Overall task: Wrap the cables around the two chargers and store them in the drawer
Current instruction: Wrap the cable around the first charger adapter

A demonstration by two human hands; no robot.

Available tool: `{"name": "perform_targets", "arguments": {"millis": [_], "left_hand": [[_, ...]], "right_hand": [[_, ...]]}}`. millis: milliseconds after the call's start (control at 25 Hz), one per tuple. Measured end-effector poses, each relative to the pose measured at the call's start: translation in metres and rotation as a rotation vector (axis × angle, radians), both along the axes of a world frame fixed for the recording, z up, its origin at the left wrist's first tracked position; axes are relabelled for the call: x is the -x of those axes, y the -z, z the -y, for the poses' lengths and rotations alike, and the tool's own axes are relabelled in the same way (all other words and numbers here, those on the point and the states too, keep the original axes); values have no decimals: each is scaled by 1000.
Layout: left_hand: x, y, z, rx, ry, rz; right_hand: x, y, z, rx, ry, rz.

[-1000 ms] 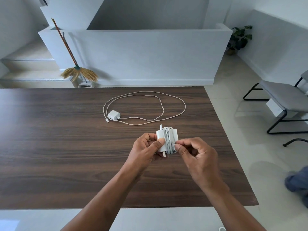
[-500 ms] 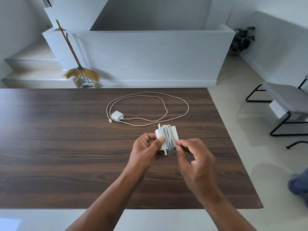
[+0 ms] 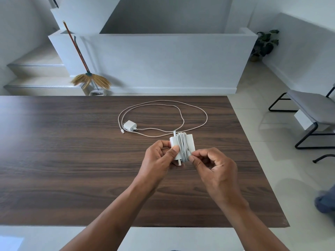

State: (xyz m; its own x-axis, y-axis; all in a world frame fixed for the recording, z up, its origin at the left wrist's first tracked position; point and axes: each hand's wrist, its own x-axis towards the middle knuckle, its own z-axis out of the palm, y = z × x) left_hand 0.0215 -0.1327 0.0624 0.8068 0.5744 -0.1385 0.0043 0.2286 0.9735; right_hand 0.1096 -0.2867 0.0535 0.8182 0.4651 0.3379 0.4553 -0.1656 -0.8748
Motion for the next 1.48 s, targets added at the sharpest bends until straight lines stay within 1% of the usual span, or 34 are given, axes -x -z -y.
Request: {"name": "perform_targets", "arguments": {"millis": [120, 280, 360, 560, 800, 1000, 1080, 1200, 1320, 1400, 1480], "left_hand": [[-1, -2, -2, -19, 5, -2], [3, 1, 7, -42, -7, -13], [3, 4, 7, -27, -33, -15], [7, 3, 2, -16, -70, 9], [11, 4, 4, 19, -72, -3], [12, 4, 2, 2, -74, -8], [13, 4, 1, 3, -75, -8], [13, 3, 0, -35, -78, -16], [12, -1, 1, -84, -74, -11], [12, -2, 2, -93, -65, -6], [13, -2, 1, -79, -55, 0]], "right_hand": [[0, -2, -8, -16, 9, -93], [3, -10, -15, -16, 29, -51], [5, -14, -15, 25, 24, -59], [14, -22, -13, 125, 39, -2], [22, -24, -16, 175, 49, 134], [22, -24, -13, 154, 28, 92], [23, -24, -13, 159, 30, 117], [25, -23, -18, 194, 72, 173], [28, -23, -28, 228, 165, 197], [27, -22, -34, 231, 221, 220], [26, -21, -37, 219, 227, 222]]}}
